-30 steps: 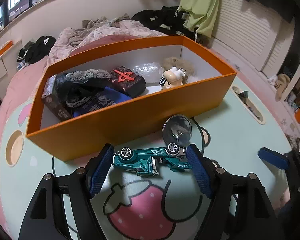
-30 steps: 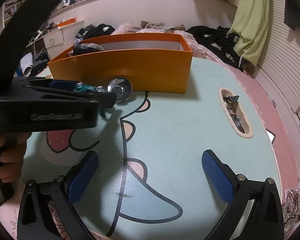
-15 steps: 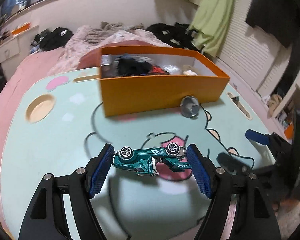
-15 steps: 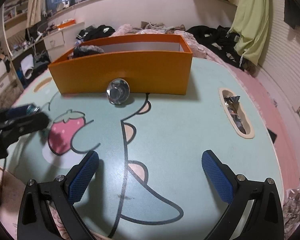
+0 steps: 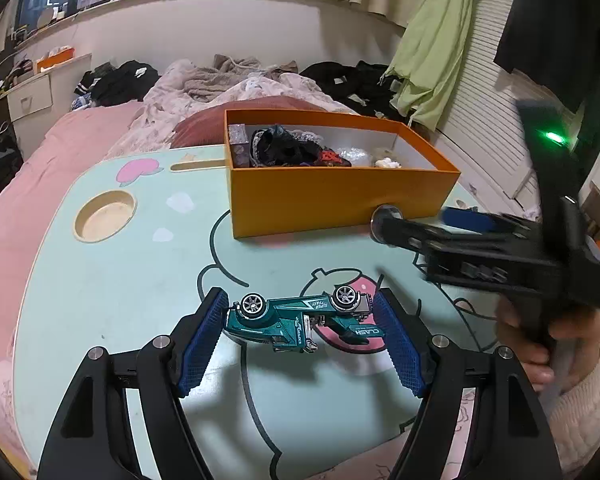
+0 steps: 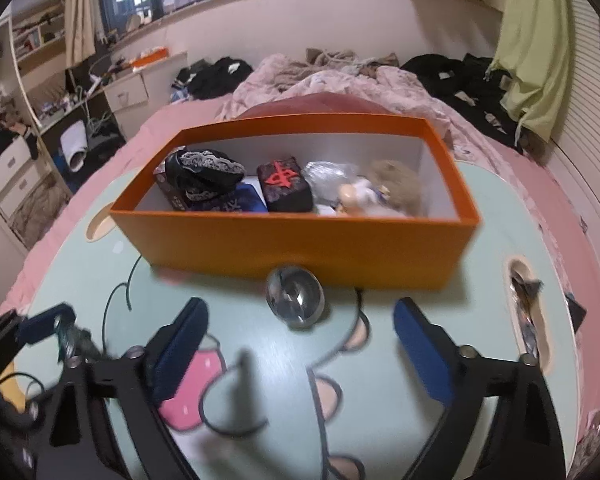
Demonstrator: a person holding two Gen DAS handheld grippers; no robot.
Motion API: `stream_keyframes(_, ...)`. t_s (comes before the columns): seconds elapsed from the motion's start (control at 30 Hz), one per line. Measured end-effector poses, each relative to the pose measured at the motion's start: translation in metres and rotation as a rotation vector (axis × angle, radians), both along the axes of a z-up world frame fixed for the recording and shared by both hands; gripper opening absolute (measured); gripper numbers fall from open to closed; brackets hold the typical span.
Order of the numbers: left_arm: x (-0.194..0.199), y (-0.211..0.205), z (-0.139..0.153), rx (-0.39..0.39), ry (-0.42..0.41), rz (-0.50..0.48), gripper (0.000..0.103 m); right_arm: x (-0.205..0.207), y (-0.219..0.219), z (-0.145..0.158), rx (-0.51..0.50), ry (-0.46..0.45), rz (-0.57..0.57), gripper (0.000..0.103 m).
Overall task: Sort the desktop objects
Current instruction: 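Grasp the silver round can with the right gripper while the left gripper holds the car, then lower the silver can into the orange box and open the right gripper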
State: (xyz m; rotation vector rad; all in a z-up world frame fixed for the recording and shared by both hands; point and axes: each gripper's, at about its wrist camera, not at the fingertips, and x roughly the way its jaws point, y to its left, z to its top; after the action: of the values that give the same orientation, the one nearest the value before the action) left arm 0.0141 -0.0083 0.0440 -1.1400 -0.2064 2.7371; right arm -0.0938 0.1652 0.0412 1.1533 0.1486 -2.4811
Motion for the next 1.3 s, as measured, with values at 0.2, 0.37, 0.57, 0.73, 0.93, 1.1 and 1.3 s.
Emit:
stream_keyframes(0.2,0.001,-0.001,0.002,0.003,0.006,-0.001,0.075,-0.011,-0.005,-0.016,0.017,-0.064,0.014,0.026)
stream_keyframes(0.37,-0.003,-0.001,0.007,0.011,0.015,-0.010,0.075,0.007,0.010,-0.003,-0.051,-0.022,0.044,0.026)
stream_keyframes(0.57,-0.027,0.007,0.043,0.004,0.089,-0.035,0.071,0.010,0.033,0.047,-0.167,0.071,0.061,0.026)
stream_keyframes(0.73,-0.081,0.011,0.067,0.049,0.095,-0.034,0.060,-0.032,0.028,0.068,-0.165,0.062,0.038,0.026)
stream_keyframes(0.93,-0.137,0.018,0.055,0.042,0.052,-0.024,0.061,-0.072,0.011,0.043,-0.106,-0.012,0.033,0.032)
stream_keyframes(1.1,-0.121,0.014,0.048,0.058,0.031,-0.038,0.062,-0.066,0.023,0.042,-0.102,0.049,0.008,0.062)
stream_keyframes(1.3,-0.057,0.016,0.022,-0.152,0.049,-0.129,0.085,-0.023,0.051,0.042,-0.187,0.071,0.033,0.073)
